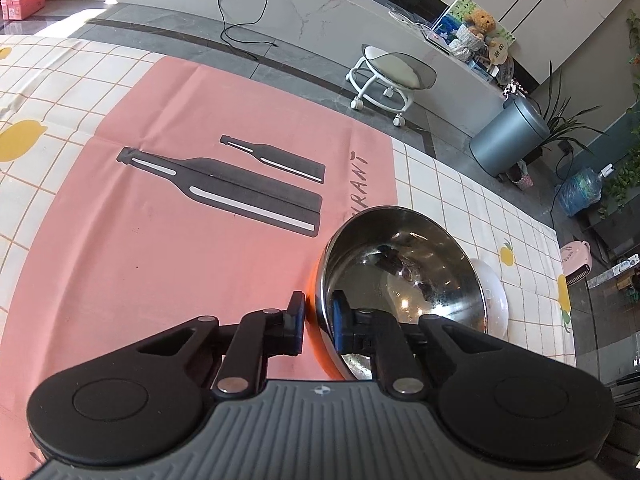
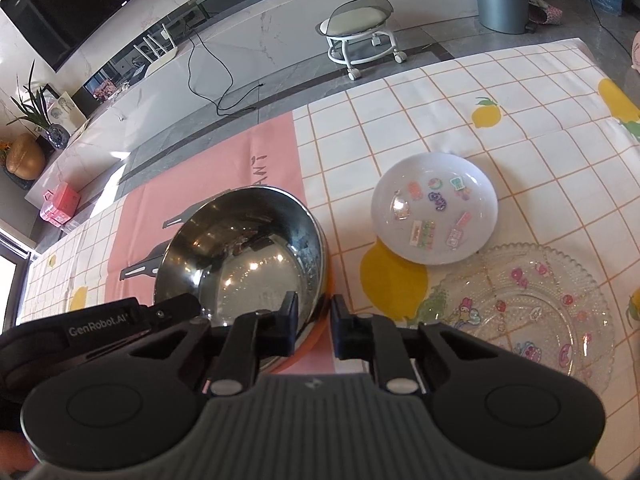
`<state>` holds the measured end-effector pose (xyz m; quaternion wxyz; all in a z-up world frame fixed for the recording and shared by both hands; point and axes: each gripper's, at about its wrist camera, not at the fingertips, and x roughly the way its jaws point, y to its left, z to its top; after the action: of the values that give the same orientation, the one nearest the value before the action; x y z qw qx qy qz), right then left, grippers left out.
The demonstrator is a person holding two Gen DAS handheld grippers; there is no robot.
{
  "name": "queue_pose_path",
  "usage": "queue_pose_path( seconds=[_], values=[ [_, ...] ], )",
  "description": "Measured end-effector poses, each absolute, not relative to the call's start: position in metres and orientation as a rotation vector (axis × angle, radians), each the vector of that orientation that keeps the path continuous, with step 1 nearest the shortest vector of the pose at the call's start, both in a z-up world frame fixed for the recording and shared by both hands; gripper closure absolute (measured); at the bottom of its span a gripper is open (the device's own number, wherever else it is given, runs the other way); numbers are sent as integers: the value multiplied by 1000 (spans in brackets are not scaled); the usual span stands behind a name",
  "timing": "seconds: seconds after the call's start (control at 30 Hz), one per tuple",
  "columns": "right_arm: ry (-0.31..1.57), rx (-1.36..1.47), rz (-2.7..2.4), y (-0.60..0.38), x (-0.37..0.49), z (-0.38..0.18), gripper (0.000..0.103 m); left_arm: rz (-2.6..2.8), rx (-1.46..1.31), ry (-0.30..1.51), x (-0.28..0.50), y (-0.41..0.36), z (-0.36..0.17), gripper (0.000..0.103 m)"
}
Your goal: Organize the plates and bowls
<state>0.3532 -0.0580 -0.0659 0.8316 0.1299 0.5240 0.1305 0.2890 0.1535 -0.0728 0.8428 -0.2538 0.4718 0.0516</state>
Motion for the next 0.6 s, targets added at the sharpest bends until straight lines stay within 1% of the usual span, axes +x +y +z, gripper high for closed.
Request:
queue_pose_path(
  seconds=[0.3,0.6],
  values=[
    [1071,292,325,-66,325,-33,89,146,-502,950,250,147,-27,89],
    [1001,319,395,-92,254,12,89,156,-466,895,181,127,22,89]
  ],
)
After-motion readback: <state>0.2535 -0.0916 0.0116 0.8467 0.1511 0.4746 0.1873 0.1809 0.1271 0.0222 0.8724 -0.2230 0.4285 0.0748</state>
